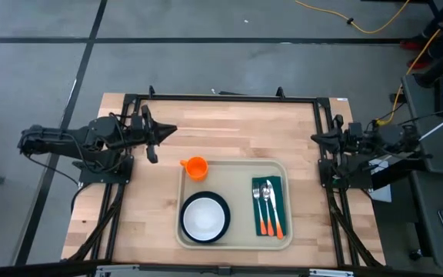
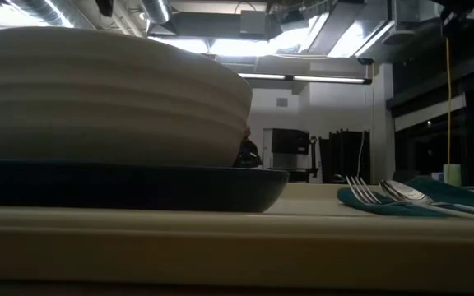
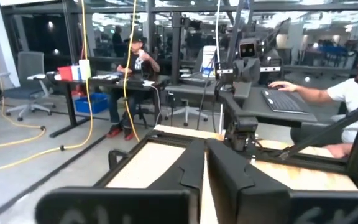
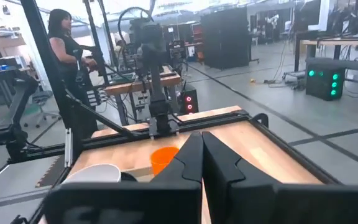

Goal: Set up tray
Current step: Return to Home Position

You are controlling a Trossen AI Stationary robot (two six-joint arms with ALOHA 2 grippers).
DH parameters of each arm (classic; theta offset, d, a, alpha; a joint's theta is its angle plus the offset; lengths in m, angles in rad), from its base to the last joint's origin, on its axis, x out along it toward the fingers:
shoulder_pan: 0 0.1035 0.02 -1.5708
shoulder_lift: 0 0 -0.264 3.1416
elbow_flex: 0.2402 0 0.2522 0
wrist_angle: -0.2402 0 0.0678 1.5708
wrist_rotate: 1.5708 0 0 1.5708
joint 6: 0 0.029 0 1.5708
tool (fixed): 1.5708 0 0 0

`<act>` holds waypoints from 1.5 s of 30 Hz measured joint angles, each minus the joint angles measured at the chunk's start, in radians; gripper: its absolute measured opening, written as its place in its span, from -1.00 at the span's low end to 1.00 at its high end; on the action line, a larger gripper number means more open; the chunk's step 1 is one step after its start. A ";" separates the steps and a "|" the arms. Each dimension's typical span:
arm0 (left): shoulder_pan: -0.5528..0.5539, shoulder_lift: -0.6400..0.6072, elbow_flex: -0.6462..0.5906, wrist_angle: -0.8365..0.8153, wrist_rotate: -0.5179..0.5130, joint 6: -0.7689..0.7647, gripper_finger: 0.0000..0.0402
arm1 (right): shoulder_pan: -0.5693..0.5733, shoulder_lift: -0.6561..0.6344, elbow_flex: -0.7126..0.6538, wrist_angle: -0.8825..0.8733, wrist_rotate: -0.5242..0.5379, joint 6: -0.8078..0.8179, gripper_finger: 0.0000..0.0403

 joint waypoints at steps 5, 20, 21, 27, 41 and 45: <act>0.013 -0.020 -0.035 -0.014 0.019 -0.037 -0.99 | 0.000 -0.122 -0.074 -0.013 0.000 -0.033 -0.99; 0.084 -0.144 -0.328 0.105 0.150 -0.146 -0.99 | 0.000 -0.125 -0.135 -0.092 -0.092 -0.008 -1.00; 0.088 -0.152 -0.345 0.104 0.152 -0.155 -0.99 | 0.000 -0.125 -0.144 -0.081 -0.101 -0.006 -1.00; 0.114 -0.211 -0.414 0.104 0.151 -0.159 -0.99 | 0.000 -0.125 -0.226 -0.007 -0.091 0.020 -1.00; 0.154 -0.480 -0.434 -0.097 0.122 -0.118 -0.99 | 0.000 -0.125 -0.438 0.281 -0.075 0.022 -0.99; 0.154 -0.510 -0.444 -0.083 0.130 -0.109 -0.99 | -0.001 -0.125 -0.457 0.312 -0.075 0.023 -0.99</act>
